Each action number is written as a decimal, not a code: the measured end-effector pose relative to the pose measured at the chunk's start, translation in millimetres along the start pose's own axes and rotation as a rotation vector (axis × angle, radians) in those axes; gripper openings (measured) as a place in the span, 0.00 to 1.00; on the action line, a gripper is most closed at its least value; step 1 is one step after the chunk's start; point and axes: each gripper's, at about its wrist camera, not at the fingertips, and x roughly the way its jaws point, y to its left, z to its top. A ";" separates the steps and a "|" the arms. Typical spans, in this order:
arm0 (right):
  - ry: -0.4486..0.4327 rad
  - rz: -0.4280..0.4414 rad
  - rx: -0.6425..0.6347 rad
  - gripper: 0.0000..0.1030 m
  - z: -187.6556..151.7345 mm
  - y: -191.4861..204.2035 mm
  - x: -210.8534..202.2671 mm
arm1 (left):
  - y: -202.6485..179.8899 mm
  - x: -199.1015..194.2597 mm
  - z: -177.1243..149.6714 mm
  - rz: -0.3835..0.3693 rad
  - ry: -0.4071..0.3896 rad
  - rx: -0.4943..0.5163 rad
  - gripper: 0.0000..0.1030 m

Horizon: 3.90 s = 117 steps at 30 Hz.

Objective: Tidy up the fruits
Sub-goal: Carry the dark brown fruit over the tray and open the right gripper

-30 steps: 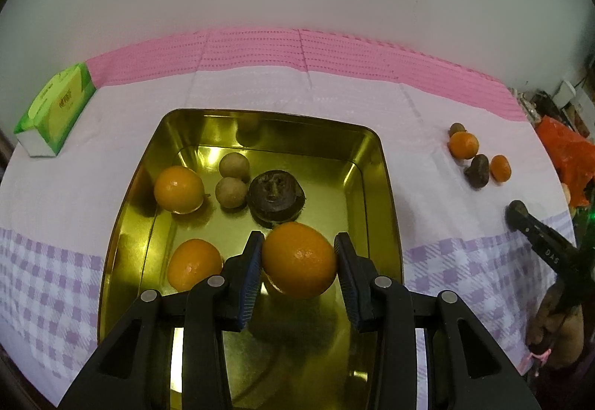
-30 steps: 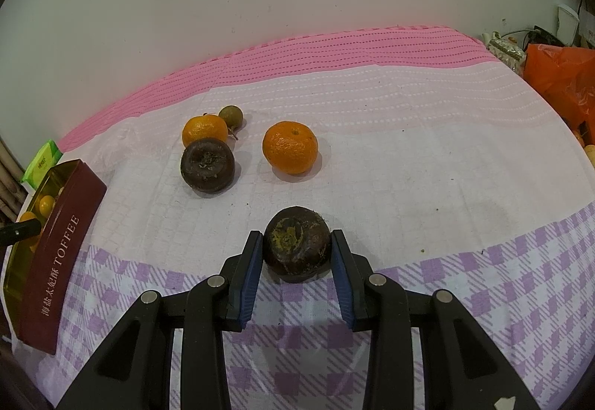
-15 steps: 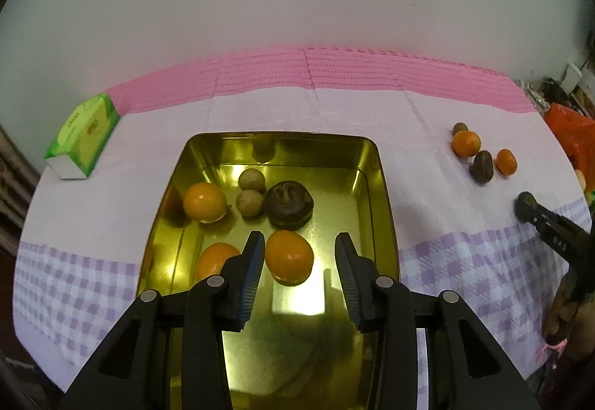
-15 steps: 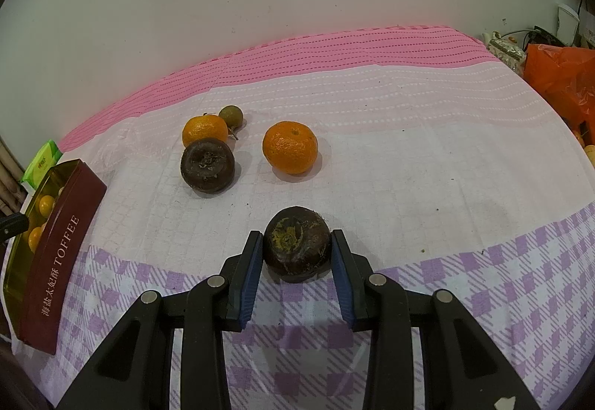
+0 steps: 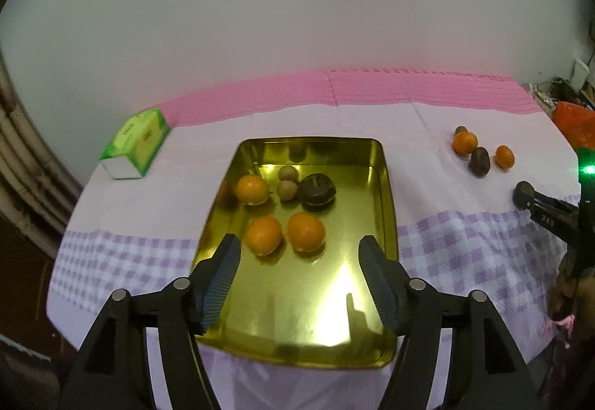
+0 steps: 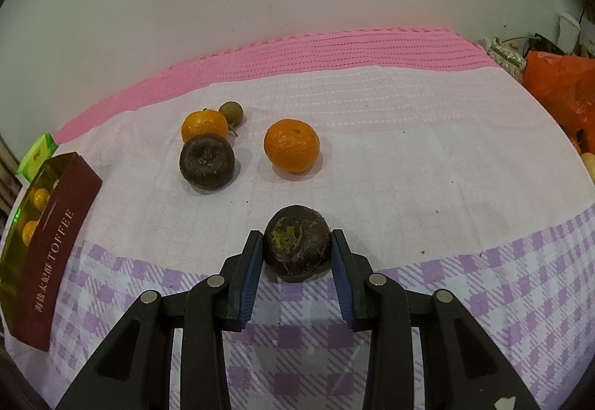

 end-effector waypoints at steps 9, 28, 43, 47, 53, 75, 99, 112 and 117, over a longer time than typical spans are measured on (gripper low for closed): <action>0.017 -0.024 0.011 0.32 -8.9 1.3 -9.2 | 18.2 -33.3 -24.2 0.018 -0.005 -0.044 0.75; 0.002 0.139 -0.049 0.32 -25.0 62.0 -80.4 | 53.5 -38.6 -57.5 0.033 0.030 -0.126 0.76; -0.025 0.287 -0.242 0.32 -18.1 161.7 -112.0 | 61.3 -44.2 -57.4 0.038 0.005 -0.150 0.76; -0.021 0.316 -0.303 0.32 -19.1 189.9 -111.9 | 66.3 -46.2 -56.2 0.041 -0.005 -0.166 0.76; 0.003 0.359 -0.395 0.32 -20.6 237.2 -103.7 | 72.2 -47.7 -55.5 0.051 -0.011 -0.183 0.76; 0.146 0.412 -0.504 0.32 -36.7 328.5 -49.7 | 102.7 -37.8 -53.3 0.063 0.019 -0.265 0.76; 0.176 0.405 -0.509 0.32 -40.1 347.9 -36.5 | 147.5 -44.2 -59.6 0.163 0.007 -0.432 0.77; 0.189 0.406 -0.516 0.32 -45.3 357.9 -30.7 | 145.9 -44.8 -59.4 0.158 0.007 -0.434 0.78; 0.192 0.410 -0.519 0.32 -46.3 362.7 -29.1 | 146.7 -44.8 -58.3 0.161 0.005 -0.435 0.78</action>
